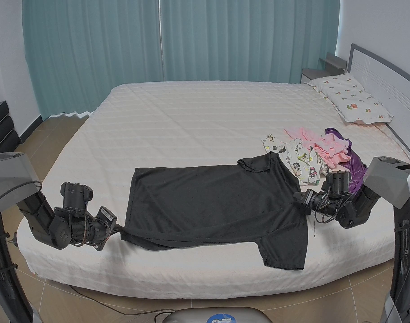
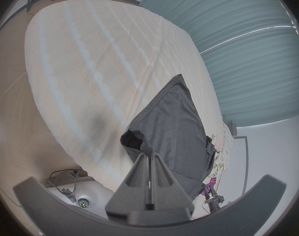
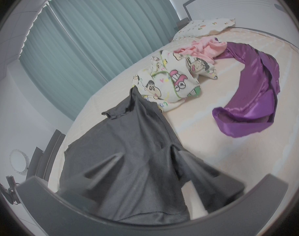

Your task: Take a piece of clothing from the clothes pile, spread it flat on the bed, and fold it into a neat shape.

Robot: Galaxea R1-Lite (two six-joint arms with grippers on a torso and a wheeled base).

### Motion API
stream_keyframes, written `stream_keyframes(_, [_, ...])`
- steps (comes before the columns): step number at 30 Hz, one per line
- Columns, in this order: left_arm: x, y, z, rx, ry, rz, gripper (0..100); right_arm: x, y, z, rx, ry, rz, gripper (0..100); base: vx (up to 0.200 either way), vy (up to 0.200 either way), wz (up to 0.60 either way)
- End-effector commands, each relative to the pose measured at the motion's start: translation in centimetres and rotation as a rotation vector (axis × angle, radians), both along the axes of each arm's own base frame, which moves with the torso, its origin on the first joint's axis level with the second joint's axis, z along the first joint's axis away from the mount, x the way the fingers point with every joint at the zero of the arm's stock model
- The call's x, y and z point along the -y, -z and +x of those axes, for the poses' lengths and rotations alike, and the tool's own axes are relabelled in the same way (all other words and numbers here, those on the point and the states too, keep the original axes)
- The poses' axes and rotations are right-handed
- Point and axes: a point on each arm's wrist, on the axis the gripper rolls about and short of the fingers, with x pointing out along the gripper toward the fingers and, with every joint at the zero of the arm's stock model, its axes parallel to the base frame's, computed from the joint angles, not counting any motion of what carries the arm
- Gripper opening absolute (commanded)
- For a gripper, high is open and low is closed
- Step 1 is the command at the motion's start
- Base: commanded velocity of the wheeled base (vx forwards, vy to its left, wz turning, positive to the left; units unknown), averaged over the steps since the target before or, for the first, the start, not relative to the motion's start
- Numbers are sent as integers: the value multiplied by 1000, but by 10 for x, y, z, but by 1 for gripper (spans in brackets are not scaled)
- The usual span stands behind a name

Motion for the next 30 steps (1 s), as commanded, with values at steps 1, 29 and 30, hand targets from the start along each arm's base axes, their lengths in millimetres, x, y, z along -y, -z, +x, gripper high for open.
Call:
stream_keyframes(1, [0,2,0,-4,-1,0,0,17,-10,-22,-51,40,1,100,0,0,0])
stream_keyframes(29, [0,0,0,-1,15,-15,0,-49,23,-153,-311,-75,-13,100,0,0,0])
stream_keyframes(30, [0,0,0,-2,15,-15,0,-49,23,-153,-309,-77,-13,100,0,0,0])
